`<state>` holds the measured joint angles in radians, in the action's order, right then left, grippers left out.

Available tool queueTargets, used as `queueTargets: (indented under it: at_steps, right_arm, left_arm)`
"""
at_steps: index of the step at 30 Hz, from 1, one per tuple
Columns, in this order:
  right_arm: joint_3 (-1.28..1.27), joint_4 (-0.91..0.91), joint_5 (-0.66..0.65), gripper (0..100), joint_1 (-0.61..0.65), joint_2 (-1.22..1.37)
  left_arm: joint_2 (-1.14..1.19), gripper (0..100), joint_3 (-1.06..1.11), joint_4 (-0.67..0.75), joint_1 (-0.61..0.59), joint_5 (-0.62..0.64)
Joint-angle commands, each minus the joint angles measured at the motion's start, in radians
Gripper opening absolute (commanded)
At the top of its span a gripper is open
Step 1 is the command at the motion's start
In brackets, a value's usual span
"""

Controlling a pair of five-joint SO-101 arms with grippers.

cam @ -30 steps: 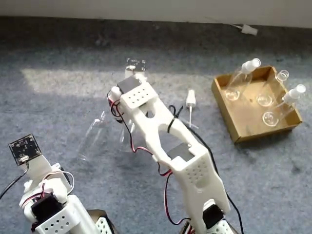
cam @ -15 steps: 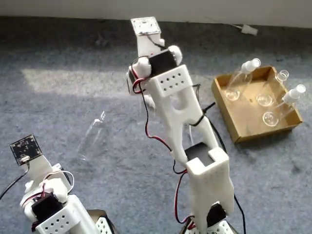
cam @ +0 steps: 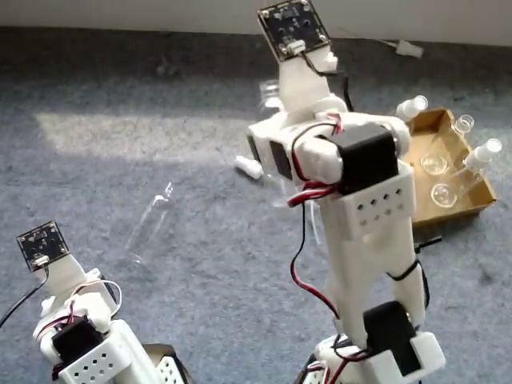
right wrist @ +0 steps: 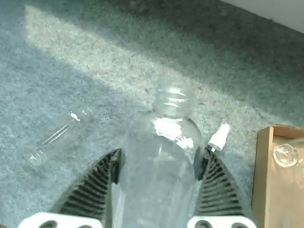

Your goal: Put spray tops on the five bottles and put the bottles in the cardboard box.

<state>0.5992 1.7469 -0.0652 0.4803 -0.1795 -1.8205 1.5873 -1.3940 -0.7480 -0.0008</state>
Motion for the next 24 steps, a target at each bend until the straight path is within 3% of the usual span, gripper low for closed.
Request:
queueTargets:
  at_steps: [1, 9, 21, 24]
  right_arm:
    - [-0.136, 0.012, -0.02, 7.4, -0.047, -0.148]
    - [-0.437, -0.079, -0.02, 7.5, -0.14, -0.272]
    - [-0.989, -0.479, -0.021, 7.7, -0.14, -0.291]
    - [-1.078, -0.538, -0.089, 7.7, -0.137, -0.291]
  left_arm:
    - [0.016, 0, -0.002, 0.005, 0.019, -0.012]
    - [0.016, 0, -0.002, 0.005, 0.019, -0.012]
    - [0.016, 0, -0.002, 0.005, 0.019, -0.012]
    - [0.016, 0, -0.002, 0.005, 0.019, -0.012]
